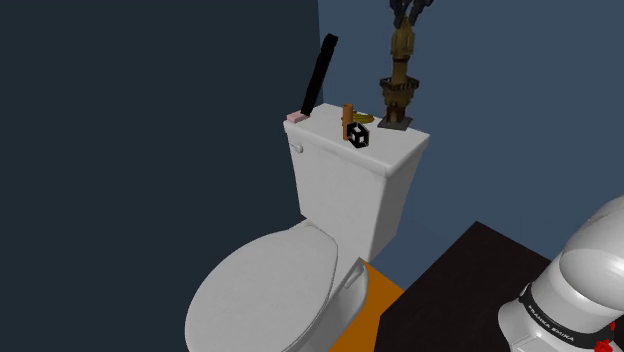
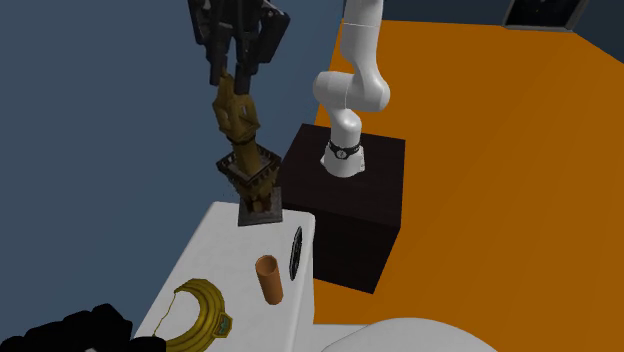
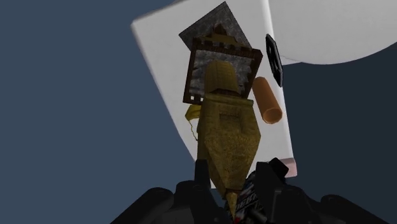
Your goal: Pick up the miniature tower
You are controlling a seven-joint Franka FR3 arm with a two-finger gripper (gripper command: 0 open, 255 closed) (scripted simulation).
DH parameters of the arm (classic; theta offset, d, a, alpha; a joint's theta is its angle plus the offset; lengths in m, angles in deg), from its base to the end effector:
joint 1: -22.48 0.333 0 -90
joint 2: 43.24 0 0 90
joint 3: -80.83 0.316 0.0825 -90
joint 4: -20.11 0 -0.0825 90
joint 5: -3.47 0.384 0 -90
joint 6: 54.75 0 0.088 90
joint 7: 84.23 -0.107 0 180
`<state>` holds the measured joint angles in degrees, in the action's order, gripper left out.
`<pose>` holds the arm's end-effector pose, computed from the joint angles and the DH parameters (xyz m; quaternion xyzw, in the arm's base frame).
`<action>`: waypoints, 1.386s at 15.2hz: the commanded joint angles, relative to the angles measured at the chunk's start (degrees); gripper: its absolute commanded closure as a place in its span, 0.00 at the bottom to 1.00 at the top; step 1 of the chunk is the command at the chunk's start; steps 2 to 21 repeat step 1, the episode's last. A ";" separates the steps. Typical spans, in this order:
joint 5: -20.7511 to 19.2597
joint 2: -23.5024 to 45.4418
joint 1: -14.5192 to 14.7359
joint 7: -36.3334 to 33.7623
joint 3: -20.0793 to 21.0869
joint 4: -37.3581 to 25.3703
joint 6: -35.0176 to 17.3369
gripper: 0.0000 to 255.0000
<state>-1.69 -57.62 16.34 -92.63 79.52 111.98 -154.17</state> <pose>0.4746 -0.0724 0.7572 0.9713 -0.1366 0.1903 0.0406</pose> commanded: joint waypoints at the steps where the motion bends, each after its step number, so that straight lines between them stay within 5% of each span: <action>1: 0.00 0.10 0.01 0.00 0.03 -0.64 0.49 1.00; 21: 0.00 0.10 0.01 0.00 0.03 -0.64 0.49 1.00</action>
